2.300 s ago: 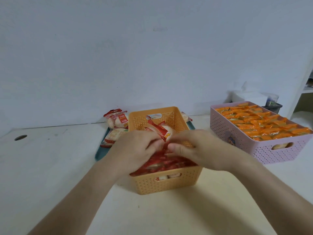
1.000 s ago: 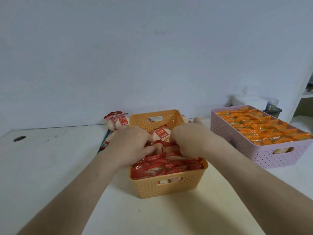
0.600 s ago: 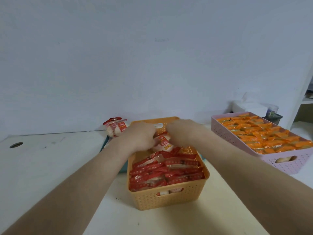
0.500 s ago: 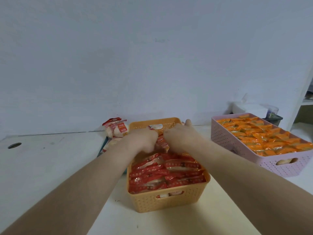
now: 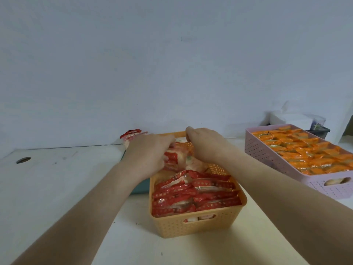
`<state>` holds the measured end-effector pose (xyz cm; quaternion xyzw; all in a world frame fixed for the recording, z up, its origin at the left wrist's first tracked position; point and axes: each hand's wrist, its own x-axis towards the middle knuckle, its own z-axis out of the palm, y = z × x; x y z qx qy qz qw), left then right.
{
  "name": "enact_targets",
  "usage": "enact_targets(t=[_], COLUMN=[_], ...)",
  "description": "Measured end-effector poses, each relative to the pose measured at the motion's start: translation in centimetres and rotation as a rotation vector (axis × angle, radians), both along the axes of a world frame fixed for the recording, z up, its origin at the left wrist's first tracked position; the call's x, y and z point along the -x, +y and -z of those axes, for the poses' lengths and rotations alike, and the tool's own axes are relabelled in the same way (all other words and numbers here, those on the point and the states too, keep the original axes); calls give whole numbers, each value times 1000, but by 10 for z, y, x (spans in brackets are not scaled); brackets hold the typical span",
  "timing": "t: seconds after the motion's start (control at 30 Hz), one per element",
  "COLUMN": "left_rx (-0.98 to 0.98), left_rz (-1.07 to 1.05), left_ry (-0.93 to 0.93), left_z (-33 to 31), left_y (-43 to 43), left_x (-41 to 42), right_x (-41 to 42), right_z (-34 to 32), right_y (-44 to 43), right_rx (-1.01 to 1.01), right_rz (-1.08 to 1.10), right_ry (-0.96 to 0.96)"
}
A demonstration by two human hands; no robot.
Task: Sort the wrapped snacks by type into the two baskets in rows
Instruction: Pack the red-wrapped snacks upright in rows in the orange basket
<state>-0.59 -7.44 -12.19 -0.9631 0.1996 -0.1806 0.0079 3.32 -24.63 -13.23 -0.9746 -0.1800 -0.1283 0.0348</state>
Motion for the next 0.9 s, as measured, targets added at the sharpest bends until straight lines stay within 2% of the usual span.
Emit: enact_targets(t=[0.13, 0.23, 0.3, 0.4, 0.6, 0.67, 0.77, 0.9], left_rx=[-102, -11, -39, -90, -76, -54, -14, -32], left_rz=[45, 65, 75, 86, 116, 118, 110, 119], left_ry=[254, 446, 409, 231, 126, 135, 169, 149], left_z=[8, 7, 9, 17, 21, 23, 24, 26], left_y=[4, 8, 6, 2, 3, 3, 4, 3], left_x=[13, 15, 16, 21, 28, 27, 23, 23], right_x=[-3, -1, -1, -2, 10, 13, 14, 30], right_z=[0, 2, 4, 7, 1, -2, -7, -15], right_y=[7, 16, 20, 25, 23, 19, 8, -17], right_rx=[131, 221, 199, 200, 271, 206, 3, -168], right_rz=[-26, -20, -22, 3, 71, 64, 32, -12], right_ry=[286, 448, 498, 439, 357, 242, 55, 149])
